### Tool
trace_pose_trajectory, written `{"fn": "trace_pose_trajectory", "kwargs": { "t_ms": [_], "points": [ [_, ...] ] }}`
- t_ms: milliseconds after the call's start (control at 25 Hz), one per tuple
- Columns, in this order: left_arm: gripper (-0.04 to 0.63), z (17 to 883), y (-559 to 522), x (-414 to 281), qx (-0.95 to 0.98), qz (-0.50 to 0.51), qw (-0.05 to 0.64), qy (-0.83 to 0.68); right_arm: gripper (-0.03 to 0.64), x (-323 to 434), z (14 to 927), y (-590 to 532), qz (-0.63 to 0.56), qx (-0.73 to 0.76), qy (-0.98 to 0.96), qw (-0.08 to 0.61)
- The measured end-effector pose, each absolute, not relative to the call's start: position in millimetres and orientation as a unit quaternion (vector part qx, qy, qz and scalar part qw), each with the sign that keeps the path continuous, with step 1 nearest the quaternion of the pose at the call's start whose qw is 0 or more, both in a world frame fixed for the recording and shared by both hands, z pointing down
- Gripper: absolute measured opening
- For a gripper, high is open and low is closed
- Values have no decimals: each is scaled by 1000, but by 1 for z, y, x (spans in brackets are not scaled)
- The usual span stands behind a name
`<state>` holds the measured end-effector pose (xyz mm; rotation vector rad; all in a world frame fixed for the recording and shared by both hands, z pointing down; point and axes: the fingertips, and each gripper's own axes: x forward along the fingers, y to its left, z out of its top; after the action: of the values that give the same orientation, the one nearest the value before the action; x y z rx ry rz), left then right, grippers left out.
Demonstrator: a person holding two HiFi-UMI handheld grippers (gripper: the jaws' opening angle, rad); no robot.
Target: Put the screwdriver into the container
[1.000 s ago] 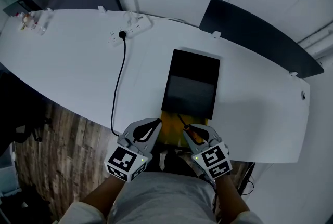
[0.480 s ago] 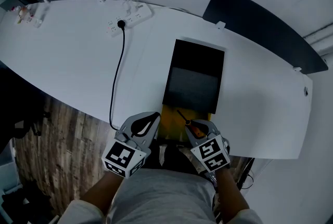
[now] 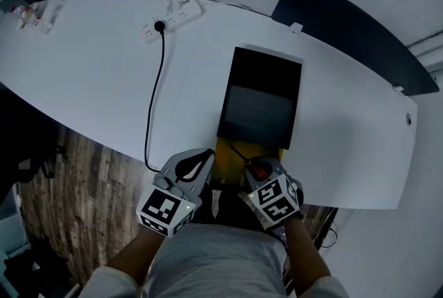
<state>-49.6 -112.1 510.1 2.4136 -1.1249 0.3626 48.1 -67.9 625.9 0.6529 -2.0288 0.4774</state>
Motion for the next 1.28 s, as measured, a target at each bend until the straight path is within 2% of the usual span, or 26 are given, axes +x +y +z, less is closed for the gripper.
{"fn": "trace_pose_trajectory", "kwargs": {
  "t_ms": [1280],
  "points": [
    [0, 528, -108, -65, 868, 138, 244, -410, 89, 43, 658, -80, 183, 247, -771, 558]
  ]
}}
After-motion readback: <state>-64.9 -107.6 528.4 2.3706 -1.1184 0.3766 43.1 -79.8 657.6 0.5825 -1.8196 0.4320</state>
